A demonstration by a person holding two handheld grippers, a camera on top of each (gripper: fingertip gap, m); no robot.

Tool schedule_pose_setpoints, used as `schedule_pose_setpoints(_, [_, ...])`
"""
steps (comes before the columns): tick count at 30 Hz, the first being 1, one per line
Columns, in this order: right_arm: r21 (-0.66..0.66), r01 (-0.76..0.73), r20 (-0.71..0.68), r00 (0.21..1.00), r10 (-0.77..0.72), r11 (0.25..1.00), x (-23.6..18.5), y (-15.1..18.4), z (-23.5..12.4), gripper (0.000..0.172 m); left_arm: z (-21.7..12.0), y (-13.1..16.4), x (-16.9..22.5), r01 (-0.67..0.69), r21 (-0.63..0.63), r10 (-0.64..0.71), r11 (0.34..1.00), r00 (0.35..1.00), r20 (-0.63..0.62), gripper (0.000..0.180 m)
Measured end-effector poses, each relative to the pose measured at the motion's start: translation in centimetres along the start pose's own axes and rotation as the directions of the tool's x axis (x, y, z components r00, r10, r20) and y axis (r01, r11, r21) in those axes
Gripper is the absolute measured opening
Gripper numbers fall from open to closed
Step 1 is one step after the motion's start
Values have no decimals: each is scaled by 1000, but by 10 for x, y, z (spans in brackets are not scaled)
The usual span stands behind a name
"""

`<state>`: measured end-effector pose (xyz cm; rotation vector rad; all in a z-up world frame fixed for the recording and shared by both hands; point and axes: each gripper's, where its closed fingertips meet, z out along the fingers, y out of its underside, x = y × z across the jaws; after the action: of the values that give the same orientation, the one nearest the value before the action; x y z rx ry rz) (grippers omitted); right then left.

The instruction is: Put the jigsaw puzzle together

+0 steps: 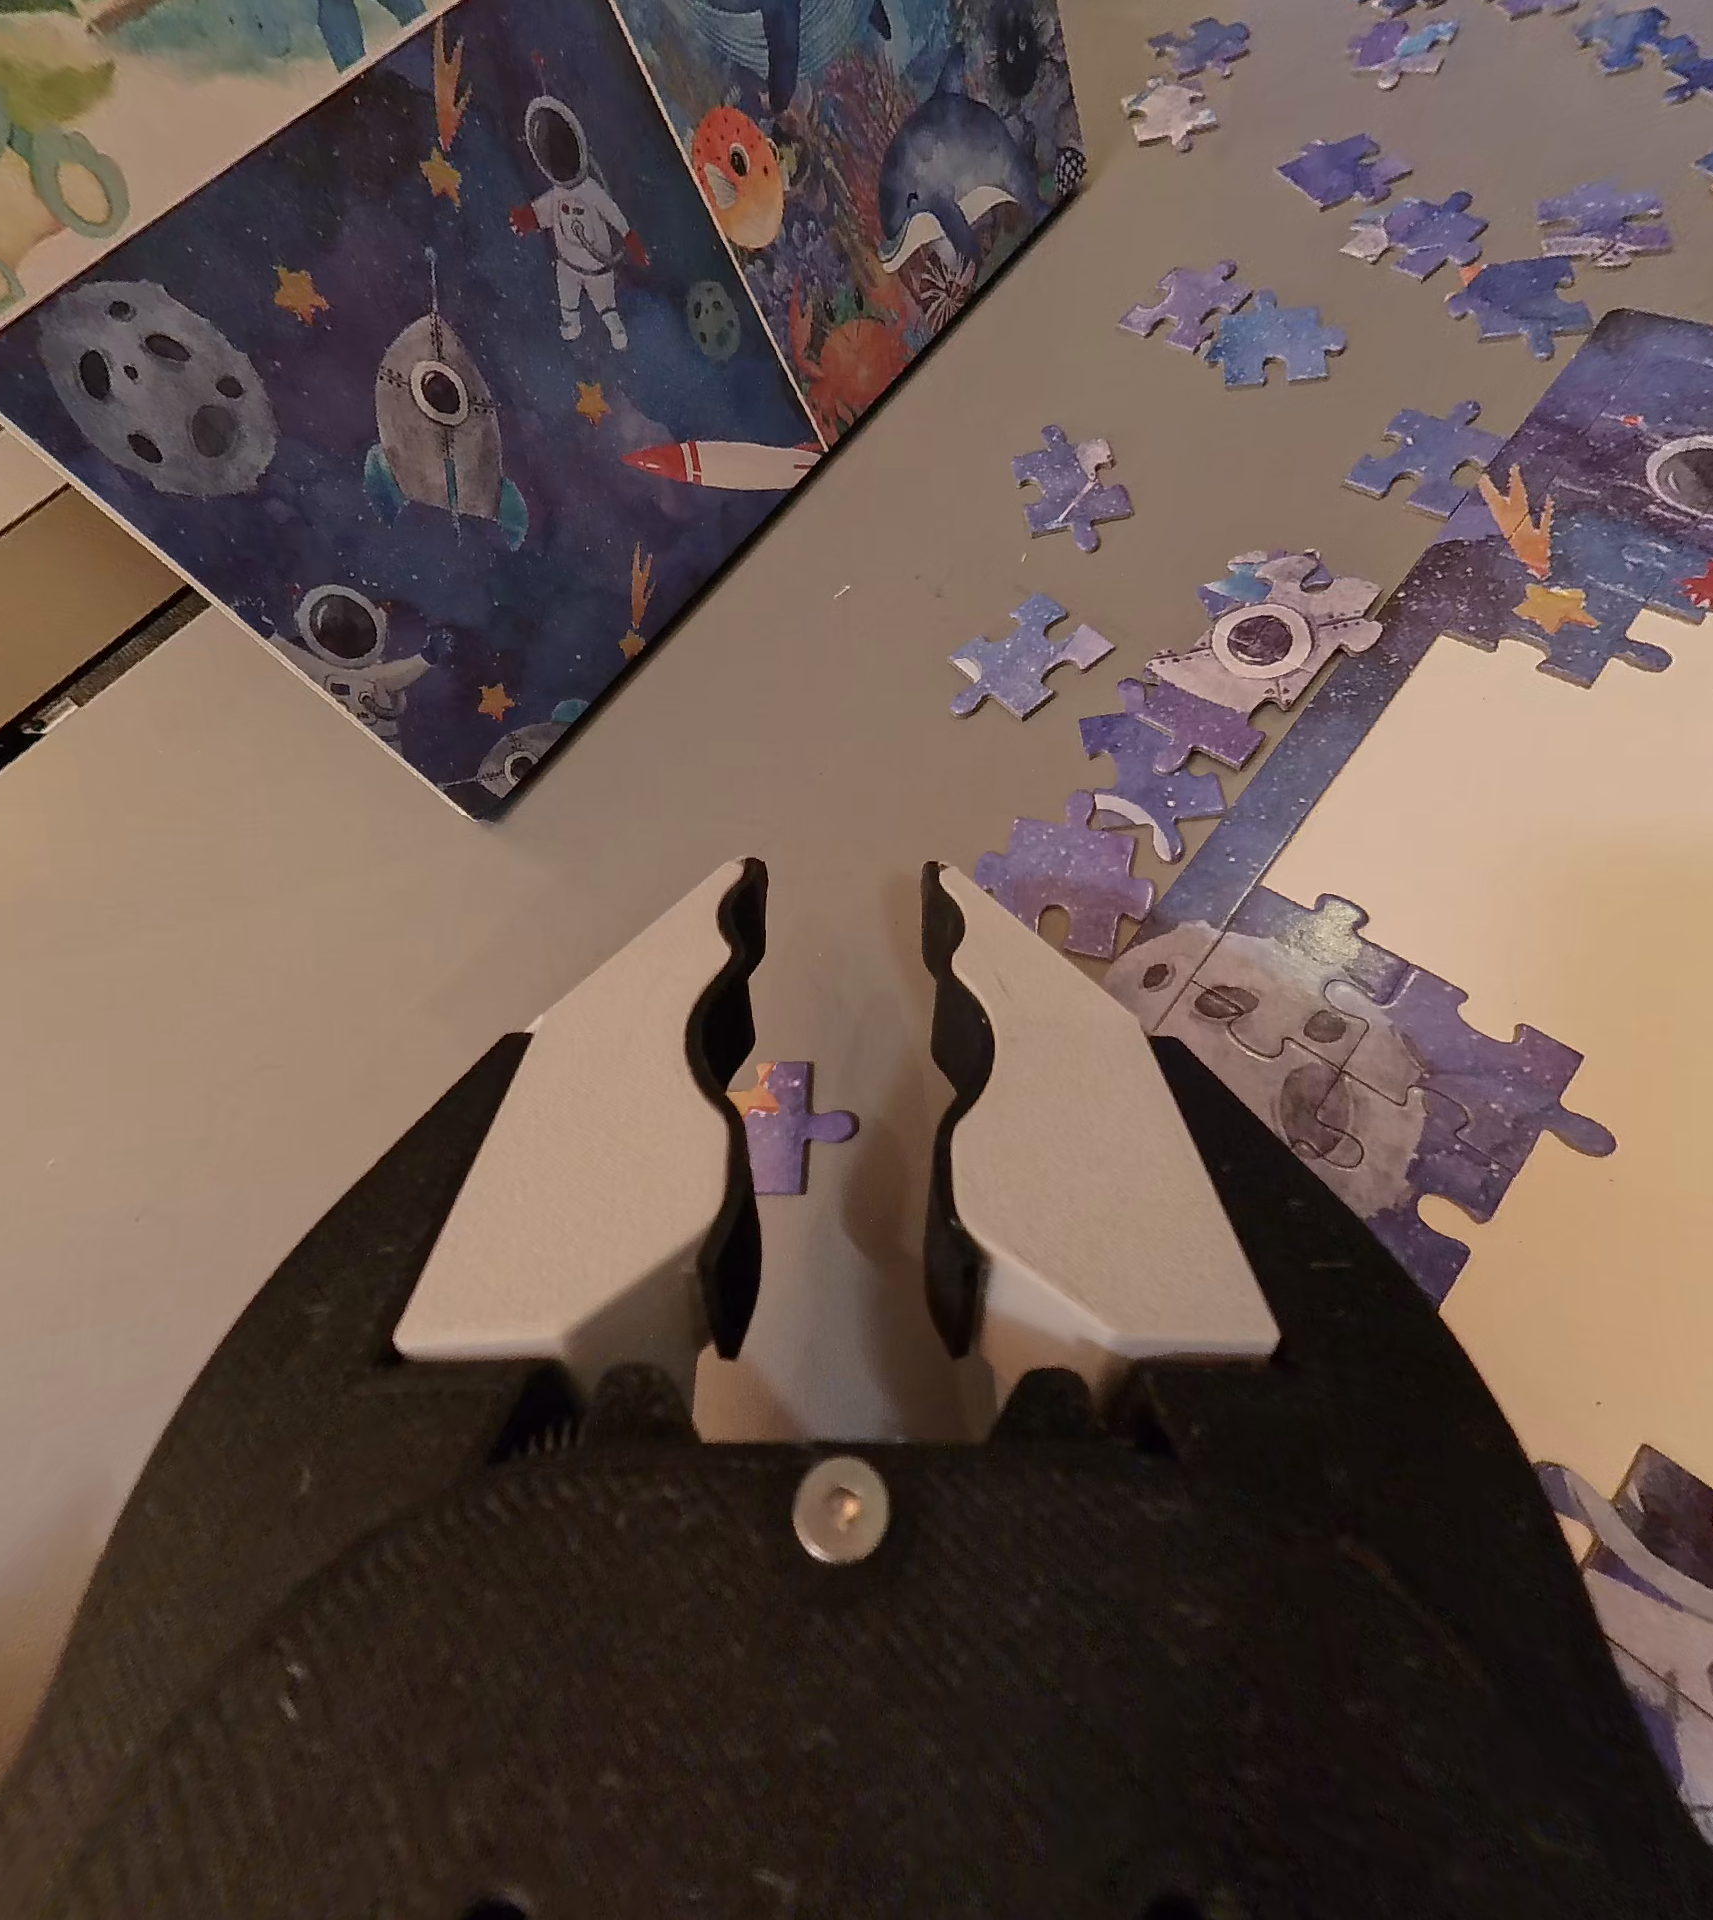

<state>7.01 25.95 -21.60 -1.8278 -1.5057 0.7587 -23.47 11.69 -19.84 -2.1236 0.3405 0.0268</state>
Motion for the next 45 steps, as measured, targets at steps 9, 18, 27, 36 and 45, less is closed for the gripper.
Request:
schedule_pose_setpoints(9, [8, 5, -5, 1000, -5, 1000, 0, -2, 0, 6, -2, -4, 0, -11, 20, 10, 1000, 1000, 6, 29])
schedule_pose_setpoints(18, [28, 10, -27, 1000, -9, 1000, 1, -6, -1, 4, -10, -13, -3, -25, 53, 23, 998, 999, 35, 29])
schedule_pose_setpoints(27, [109, 63, -57, 997, -57, 992, -2, -22, -8, 2, -18, -20, -7, -85, 64, 79, 994, 992, 96, 29])
schedule_pose_setpoints(36, [226, 128, -101, 989, -107, 966, -13, -41, -21, 0, -24, -20, -18, -127, 71, 114, 989, 979, 167, 28])
schedule_pose_setpoints(45, [370, 23, -145, 989, 34, 929, 1, -38, -51, 0, -34, -9, -41, -51, 113, 27, 992, 979, 204, 27])
